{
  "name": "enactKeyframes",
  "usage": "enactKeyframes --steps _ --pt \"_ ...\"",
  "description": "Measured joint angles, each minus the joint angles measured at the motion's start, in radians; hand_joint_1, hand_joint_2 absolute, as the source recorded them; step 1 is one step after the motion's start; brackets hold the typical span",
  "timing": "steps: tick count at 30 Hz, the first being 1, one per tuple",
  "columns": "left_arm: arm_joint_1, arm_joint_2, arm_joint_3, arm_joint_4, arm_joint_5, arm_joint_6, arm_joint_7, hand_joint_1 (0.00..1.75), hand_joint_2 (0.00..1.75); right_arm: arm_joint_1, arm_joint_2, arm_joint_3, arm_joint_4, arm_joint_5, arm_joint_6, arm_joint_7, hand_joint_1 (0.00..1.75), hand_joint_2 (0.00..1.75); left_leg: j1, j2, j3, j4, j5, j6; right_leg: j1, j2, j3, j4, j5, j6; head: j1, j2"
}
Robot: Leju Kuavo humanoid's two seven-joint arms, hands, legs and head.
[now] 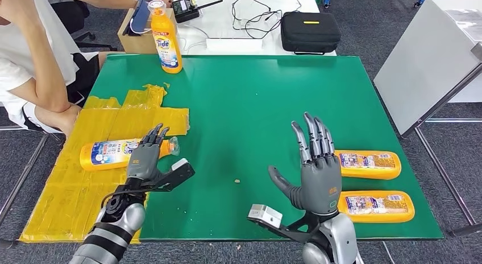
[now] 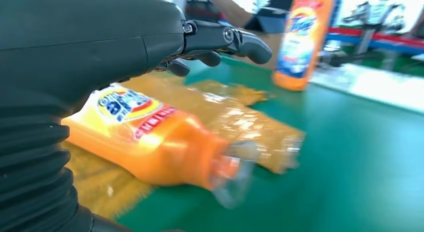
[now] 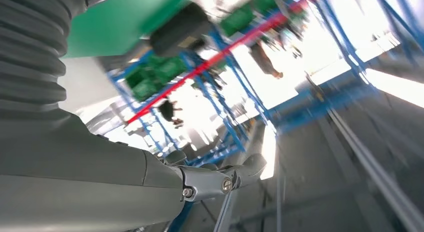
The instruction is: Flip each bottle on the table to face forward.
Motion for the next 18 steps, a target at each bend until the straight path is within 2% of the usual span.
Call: enactKeyframes --steps 3,6,12,18 --pt "0.071 0.000 -0.006 -0.141 0.077 -0.048 -0.024 0.00 1.75 -0.001 -0.043 -0.038 0.031 0.088 0.085 0.067 0.00 1.75 0.000 0.000 0.000 0.000 0.000 0.000 0.000 0.000 0.000 0.000 0.000 0.000 0.000 0.000" --pt "0.131 -0.001 -0.019 -0.254 0.125 -0.065 -0.047 0.00 1.75 -0.008 -0.082 -0.080 0.064 0.114 0.136 0.090 0.00 1.75 0.000 -0.001 -0.001 0.000 0.000 0.000 0.000 0.000 0.000 0.000 0.000 0.000 0.000 0.000" --pt "0.213 -0.010 -0.037 -0.396 0.243 -0.052 -0.126 0.00 1.75 -0.030 -0.166 -0.155 0.133 0.064 0.239 0.077 0.00 1.75 0.000 -0.001 -0.001 0.000 0.000 0.001 0.000 0.000 0.000 0.000 0.000 0.000 0.000 0.000" --pt "0.245 -0.011 -0.048 -0.464 0.430 -0.135 -0.197 0.00 1.75 -0.060 -0.257 -0.249 0.238 0.019 0.273 0.029 0.00 1.75 0.000 -0.003 -0.001 0.000 0.000 0.001 0.000 0.000 0.000 0.000 0.000 0.000 0.000 0.000"
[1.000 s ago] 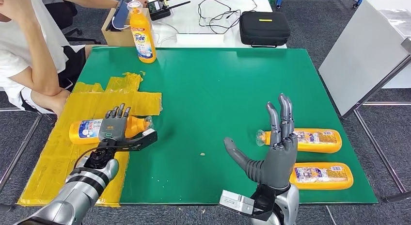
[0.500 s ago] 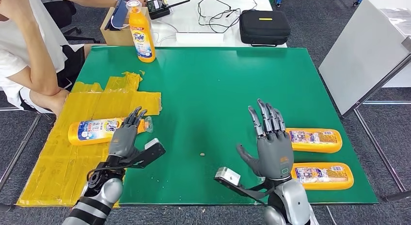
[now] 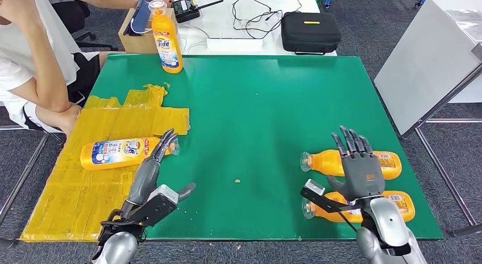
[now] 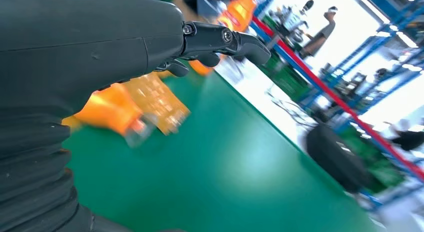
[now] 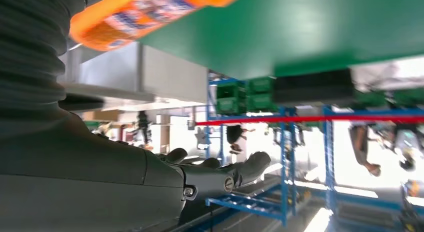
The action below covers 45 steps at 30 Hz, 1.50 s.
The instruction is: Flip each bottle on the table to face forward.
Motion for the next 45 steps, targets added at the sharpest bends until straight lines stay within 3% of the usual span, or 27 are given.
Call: enactKeyframes --steps 14,22,34,45 --pt "0.007 0.000 -0.002 -0.017 0.102 -0.064 -0.038 0.00 1.75 -0.042 -0.095 -0.062 0.174 0.006 0.022 -0.023 0.00 1.75 0.000 0.000 0.000 0.000 0.000 0.000 0.000 0.000 0.000 0.000 0.000 0.000 0.000 0.000" --pt "0.005 0.000 -0.004 -0.017 0.119 -0.075 -0.044 0.00 1.75 -0.077 -0.106 -0.070 0.235 0.006 0.021 -0.024 0.00 1.75 0.000 0.000 0.000 0.000 0.000 0.000 0.000 0.000 0.000 0.000 0.000 0.000 0.000 0.000" --pt "-0.029 0.000 -0.029 0.018 0.153 -0.096 -0.055 0.00 1.75 -0.245 -0.119 -0.066 0.480 0.018 0.025 -0.040 0.00 1.75 0.000 0.000 0.000 0.000 0.001 0.001 0.000 0.000 0.000 0.000 0.001 0.001 0.000 0.000" --pt "-0.047 -0.002 -0.048 0.049 0.177 -0.101 -0.061 0.00 1.75 -0.325 -0.123 -0.048 0.668 0.026 0.044 -0.051 0.00 1.75 0.000 -0.001 0.000 0.000 0.001 0.001 0.000 0.000 0.000 0.000 0.001 0.001 0.000 0.000"
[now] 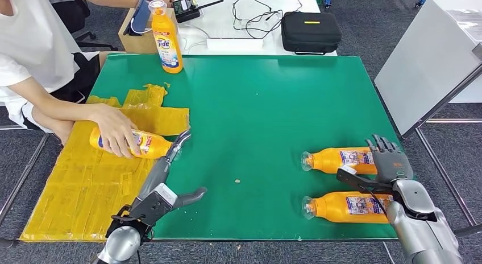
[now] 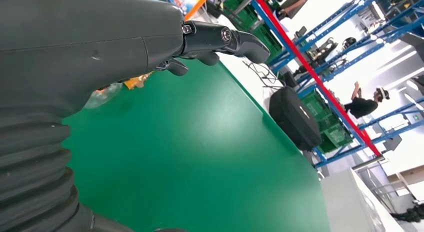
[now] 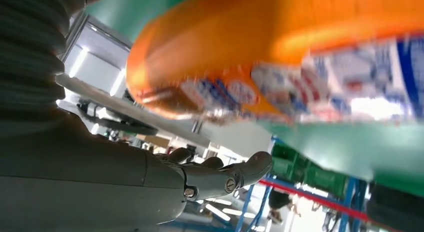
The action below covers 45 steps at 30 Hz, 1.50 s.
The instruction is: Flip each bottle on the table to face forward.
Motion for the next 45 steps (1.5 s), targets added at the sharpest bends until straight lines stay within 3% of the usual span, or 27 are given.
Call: enactKeyframes --steps 11,12,15,16,17,36,45 --pt "-0.013 -0.002 -0.017 0.029 0.011 -0.008 -0.004 0.00 1.75 -0.060 0.000 0.041 0.137 0.036 -0.018 -0.004 0.00 1.75 0.000 0.001 0.002 0.000 0.000 0.000 0.000 0.000 0.001 0.000 0.000 0.000 0.000 0.000" --pt "-0.014 -0.002 -0.018 0.030 0.012 -0.008 -0.005 0.00 1.75 -0.064 0.000 0.043 0.143 0.037 -0.017 -0.004 0.17 1.75 0.000 0.001 0.002 0.000 0.000 0.000 0.000 0.000 0.001 0.000 0.001 0.001 0.000 0.000" --pt "-0.015 -0.002 -0.022 0.035 0.017 -0.008 -0.006 0.00 1.75 -0.078 0.000 0.055 0.167 0.056 -0.007 0.003 1.40 1.75 0.000 0.002 0.003 0.000 0.001 0.001 0.000 0.000 0.002 0.000 0.001 0.001 0.000 0.000" --pt "-0.016 -0.003 -0.023 0.037 0.018 -0.008 -0.007 0.00 1.75 -0.085 0.000 0.061 0.178 0.066 -0.003 0.007 1.67 1.75 0.000 0.002 0.003 0.000 0.001 0.001 0.000 0.000 0.002 0.000 0.001 0.001 0.000 0.000" --pt "-0.016 -0.003 -0.025 0.039 0.019 -0.008 -0.007 0.00 1.75 -0.090 0.000 0.069 0.191 0.076 0.001 0.011 1.73 1.75 0.000 0.003 0.004 0.000 0.001 0.001 0.000 0.000 0.002 -0.001 0.001 0.001 0.000 0.000" --pt "-0.017 -0.003 -0.033 0.056 0.023 -0.008 -0.009 0.00 1.75 -0.131 0.007 0.117 0.274 0.099 -0.033 0.041 1.75 1.75 0.000 0.000 0.006 0.000 0.002 0.003 0.000 0.000 0.006 -0.001 0.002 0.002 0.000 0.000" --pt "0.001 -0.003 -0.034 0.046 0.014 -0.023 0.013 0.00 1.75 -0.036 0.075 0.068 0.156 0.110 -0.280 0.144 1.75 1.75 0.000 0.000 0.004 0.000 0.002 0.002 0.000 0.000 0.004 0.000 0.002 0.002 0.000 0.000"
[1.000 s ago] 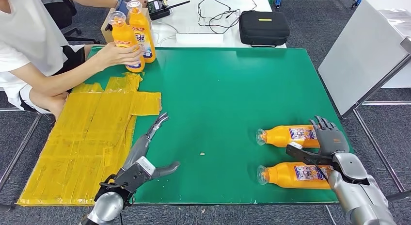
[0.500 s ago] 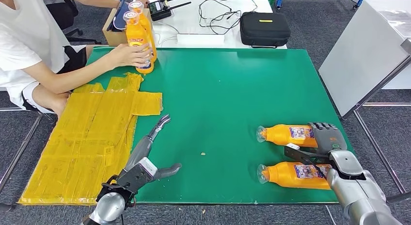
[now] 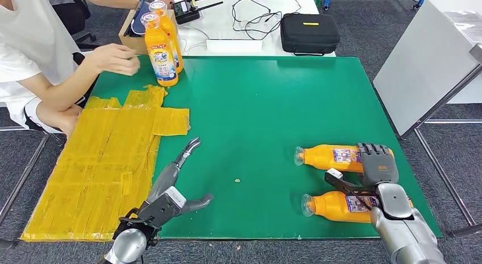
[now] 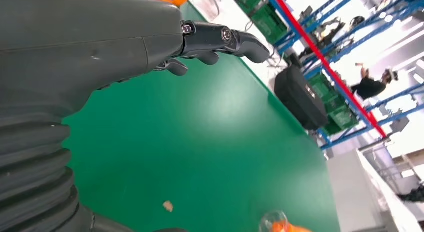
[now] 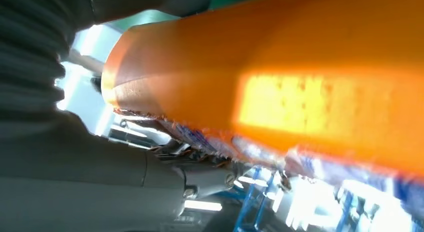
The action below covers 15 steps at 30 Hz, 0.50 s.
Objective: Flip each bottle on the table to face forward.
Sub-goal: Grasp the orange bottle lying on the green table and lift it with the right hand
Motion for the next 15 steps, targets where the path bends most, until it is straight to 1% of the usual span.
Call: enactKeyframes --steps 3,6,11,15 --pt "0.006 0.000 -0.007 -0.006 0.012 -0.030 0.000 0.00 1.75 0.060 0.051 -0.048 -0.115 -0.083 -0.095 -0.035 1.75 1.75 0.000 -0.001 -0.002 0.000 0.000 0.000 0.000 0.000 -0.001 0.000 0.000 0.000 0.000 0.000" --pt "0.010 0.000 -0.024 -0.015 0.010 -0.043 -0.004 0.00 1.75 0.128 0.116 -0.099 -0.282 -0.160 -0.171 -0.078 1.75 1.75 0.000 -0.001 -0.003 0.000 0.000 -0.001 0.001 0.000 -0.003 0.000 0.000 0.000 0.000 0.000" --pt "0.011 0.000 -0.050 -0.020 0.007 -0.045 -0.004 0.00 1.75 0.230 0.220 -0.162 -0.542 -0.301 -0.198 -0.199 1.75 1.75 0.000 -0.001 -0.005 0.000 -0.001 -0.001 0.001 -0.001 -0.005 0.000 -0.001 -0.001 0.000 0.000" --pt "0.011 0.000 -0.059 -0.021 0.014 -0.046 -0.003 0.00 1.75 0.277 0.275 -0.174 -0.680 -0.376 -0.197 -0.242 1.75 1.75 0.000 -0.001 -0.005 0.000 -0.001 -0.001 0.000 0.000 -0.006 0.000 -0.001 -0.001 0.000 0.000"
